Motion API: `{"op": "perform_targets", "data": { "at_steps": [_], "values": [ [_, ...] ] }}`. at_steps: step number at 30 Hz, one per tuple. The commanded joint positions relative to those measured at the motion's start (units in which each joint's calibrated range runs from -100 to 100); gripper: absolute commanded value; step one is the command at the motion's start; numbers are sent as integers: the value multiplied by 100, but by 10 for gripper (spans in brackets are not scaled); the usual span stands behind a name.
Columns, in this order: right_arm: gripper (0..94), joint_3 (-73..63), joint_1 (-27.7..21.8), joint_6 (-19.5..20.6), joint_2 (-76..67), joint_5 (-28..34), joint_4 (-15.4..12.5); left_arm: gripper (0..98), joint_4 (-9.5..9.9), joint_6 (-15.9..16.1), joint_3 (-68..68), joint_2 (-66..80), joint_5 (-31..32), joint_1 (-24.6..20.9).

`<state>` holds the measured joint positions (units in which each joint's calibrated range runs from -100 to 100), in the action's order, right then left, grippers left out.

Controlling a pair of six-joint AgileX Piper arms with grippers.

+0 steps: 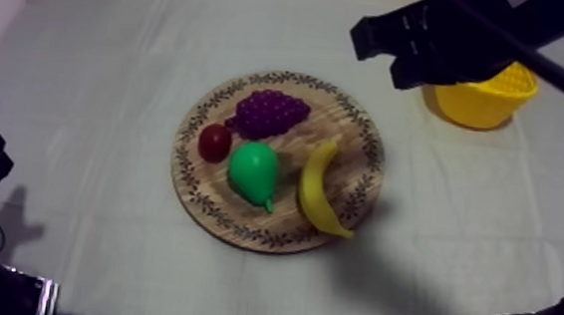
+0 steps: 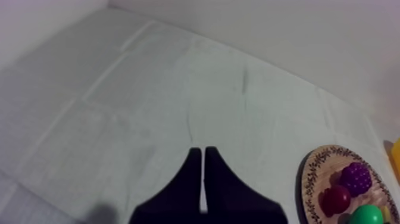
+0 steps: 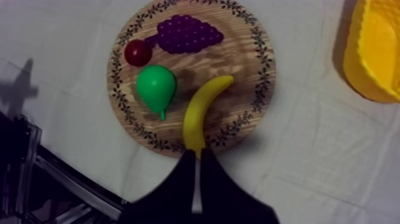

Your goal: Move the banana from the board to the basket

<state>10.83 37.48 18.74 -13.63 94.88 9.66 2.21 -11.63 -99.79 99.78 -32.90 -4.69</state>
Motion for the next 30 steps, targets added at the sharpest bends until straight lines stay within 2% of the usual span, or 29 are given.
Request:
{"op": "perform_targets", "data": {
  "at_steps": [1, 7, 15, 18, 22, 30],
  "values": [
    [48, 20, -3, -36, 3, 22, -35, 1, -3, -1, 1, 5, 0, 2],
    [206, 90, -4, -91, 14, 19, -112, 1, -3, -2, 1, 5, 0, 2],
    [565, 215, -62, -96, 30, -11, -402, 1, -3, -2, 1, 5, 0, 2],
    [664, 241, -45, -50, 48, -12, -447, 1, -3, 0, 1, 5, 0, 2],
    [727, 260, -43, -10, 75, -15, -499, 1, -3, -1, 1, 5, 0, 2],
    [740, 248, -63, 42, 179, -76, -503, 1, -3, -2, 1, 5, 0, 2]
  ]
}}
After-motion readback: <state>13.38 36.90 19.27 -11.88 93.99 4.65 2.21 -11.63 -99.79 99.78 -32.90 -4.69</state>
